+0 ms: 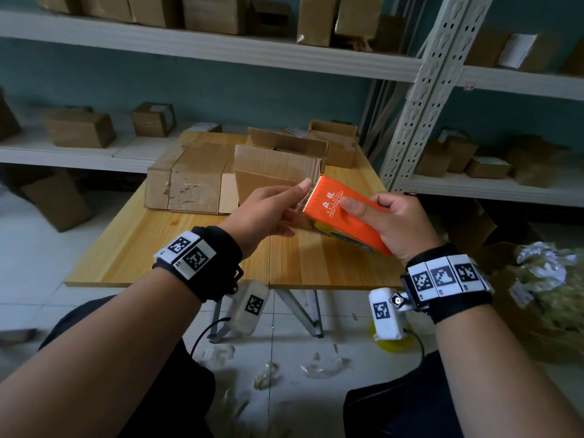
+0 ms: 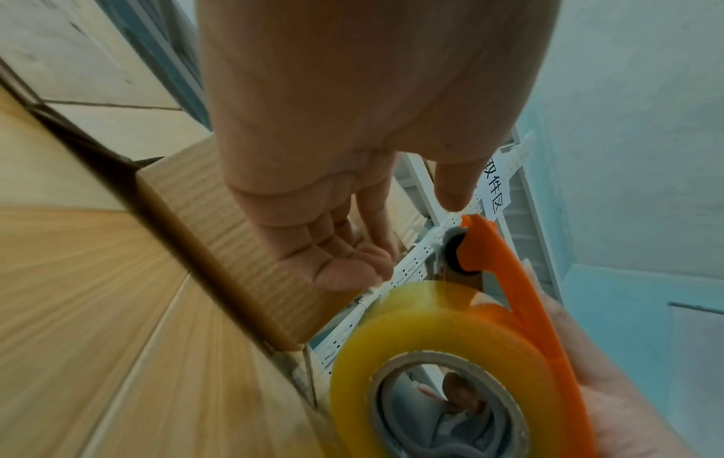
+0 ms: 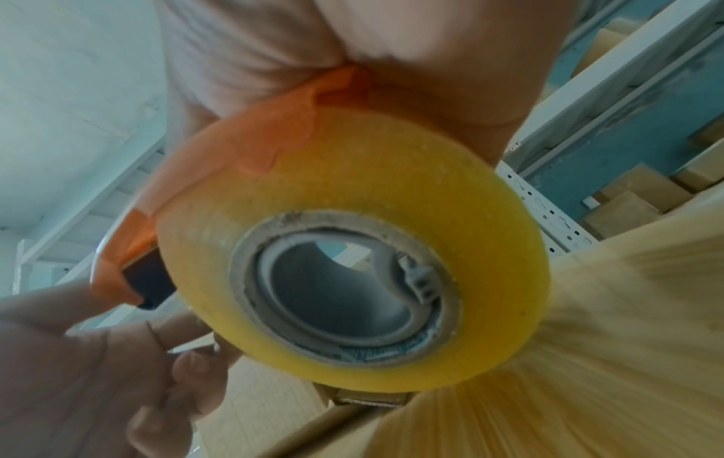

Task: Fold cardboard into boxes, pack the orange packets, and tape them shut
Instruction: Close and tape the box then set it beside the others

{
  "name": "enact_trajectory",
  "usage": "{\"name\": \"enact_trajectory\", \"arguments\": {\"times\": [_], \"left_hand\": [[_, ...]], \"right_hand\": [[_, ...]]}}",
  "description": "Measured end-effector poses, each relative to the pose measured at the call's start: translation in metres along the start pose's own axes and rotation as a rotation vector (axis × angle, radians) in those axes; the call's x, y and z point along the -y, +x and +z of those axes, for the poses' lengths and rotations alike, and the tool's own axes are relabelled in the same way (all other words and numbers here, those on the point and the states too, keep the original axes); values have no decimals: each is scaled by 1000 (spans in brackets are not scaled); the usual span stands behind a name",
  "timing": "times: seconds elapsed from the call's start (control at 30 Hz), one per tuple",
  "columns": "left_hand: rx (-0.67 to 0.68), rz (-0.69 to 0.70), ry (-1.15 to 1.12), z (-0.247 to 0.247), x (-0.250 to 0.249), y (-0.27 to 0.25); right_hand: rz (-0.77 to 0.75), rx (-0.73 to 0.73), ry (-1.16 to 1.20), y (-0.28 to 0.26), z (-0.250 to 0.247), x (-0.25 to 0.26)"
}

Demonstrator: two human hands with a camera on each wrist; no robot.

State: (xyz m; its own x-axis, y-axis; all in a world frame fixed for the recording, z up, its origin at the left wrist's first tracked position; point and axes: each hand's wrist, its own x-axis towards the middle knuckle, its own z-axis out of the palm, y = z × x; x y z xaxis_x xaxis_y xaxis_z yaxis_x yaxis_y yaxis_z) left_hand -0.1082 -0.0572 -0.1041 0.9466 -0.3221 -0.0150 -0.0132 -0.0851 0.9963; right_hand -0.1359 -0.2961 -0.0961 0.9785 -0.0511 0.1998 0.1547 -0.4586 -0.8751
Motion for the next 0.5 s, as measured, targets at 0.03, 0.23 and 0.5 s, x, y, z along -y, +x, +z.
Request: {"name": "enact_trajectory", "arguments": {"times": [0.03, 0.23, 0.5], "left_hand": [[4, -7, -7, -1, 1, -1], [17, 12, -174, 2, 3, -6], [-122, -26, -336, 11, 2, -7]], "right_hand": [[-3, -3, -5, -1, 0, 0], [-20, 0, -39, -6, 0, 1], [-26, -26, -75, -10, 9, 7]]}}
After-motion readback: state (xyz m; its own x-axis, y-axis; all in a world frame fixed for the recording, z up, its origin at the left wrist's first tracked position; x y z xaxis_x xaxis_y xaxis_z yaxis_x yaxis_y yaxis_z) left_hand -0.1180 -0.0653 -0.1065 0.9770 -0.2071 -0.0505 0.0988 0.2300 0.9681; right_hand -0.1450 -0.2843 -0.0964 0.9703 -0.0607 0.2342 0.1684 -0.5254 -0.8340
